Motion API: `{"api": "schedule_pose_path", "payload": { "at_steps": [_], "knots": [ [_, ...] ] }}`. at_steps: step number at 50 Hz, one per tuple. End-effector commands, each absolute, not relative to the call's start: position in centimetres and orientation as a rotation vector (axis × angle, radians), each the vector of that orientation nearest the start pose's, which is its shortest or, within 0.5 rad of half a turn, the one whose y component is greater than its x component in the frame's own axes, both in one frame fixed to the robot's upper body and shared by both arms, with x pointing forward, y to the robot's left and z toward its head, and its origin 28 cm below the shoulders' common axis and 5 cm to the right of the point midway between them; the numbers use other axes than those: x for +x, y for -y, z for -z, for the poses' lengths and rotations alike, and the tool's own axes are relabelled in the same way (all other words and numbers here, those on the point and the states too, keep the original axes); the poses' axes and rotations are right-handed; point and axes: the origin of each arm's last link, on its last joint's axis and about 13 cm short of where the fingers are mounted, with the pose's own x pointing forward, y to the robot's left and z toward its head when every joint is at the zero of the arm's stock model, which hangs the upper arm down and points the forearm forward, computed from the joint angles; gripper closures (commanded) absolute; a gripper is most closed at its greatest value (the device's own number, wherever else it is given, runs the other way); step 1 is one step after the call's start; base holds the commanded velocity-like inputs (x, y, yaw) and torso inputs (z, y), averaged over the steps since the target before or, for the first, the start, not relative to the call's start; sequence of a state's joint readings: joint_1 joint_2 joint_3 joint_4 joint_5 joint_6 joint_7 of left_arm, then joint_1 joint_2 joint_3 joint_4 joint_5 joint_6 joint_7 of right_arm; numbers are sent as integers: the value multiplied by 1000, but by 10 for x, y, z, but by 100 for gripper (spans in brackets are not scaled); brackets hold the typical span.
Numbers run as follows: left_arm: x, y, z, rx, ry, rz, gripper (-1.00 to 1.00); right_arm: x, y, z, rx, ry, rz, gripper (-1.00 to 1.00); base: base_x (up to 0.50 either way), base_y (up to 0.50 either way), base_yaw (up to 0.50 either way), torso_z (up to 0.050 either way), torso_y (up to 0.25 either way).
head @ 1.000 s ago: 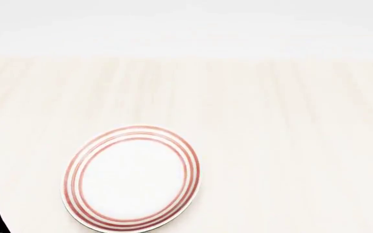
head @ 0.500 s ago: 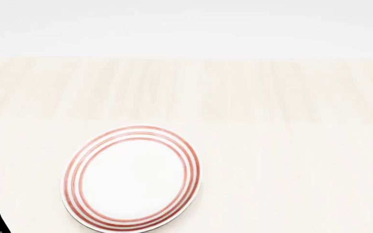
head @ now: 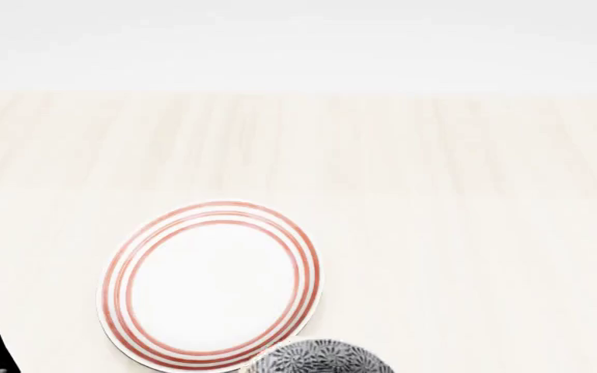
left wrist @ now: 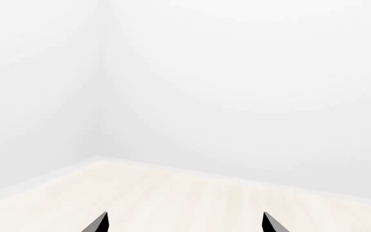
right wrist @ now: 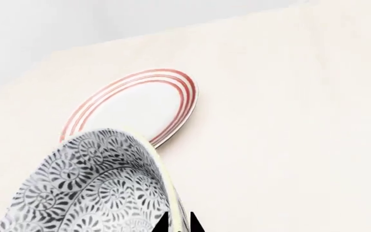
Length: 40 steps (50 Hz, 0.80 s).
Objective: Put the bowl on the plate.
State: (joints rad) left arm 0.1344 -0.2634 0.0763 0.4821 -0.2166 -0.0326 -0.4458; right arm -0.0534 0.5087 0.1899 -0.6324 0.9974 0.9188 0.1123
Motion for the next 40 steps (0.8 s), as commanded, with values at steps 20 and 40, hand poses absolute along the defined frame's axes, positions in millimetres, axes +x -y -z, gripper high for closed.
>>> {"api": "schedule_pose_path", "payload": {
  "at_steps": [20, 40],
  "knots": [
    [163, -234, -93, -57, 289, -281, -100, 240, 140, -120, 452, -109, -485, 100, 0, 0, 0, 0, 0],
    [163, -232, -94, -70, 300, -261, -100, 353, 100, -131, 572, -334, -395, 100, 0, 0, 0, 0, 1]
  ]
}}
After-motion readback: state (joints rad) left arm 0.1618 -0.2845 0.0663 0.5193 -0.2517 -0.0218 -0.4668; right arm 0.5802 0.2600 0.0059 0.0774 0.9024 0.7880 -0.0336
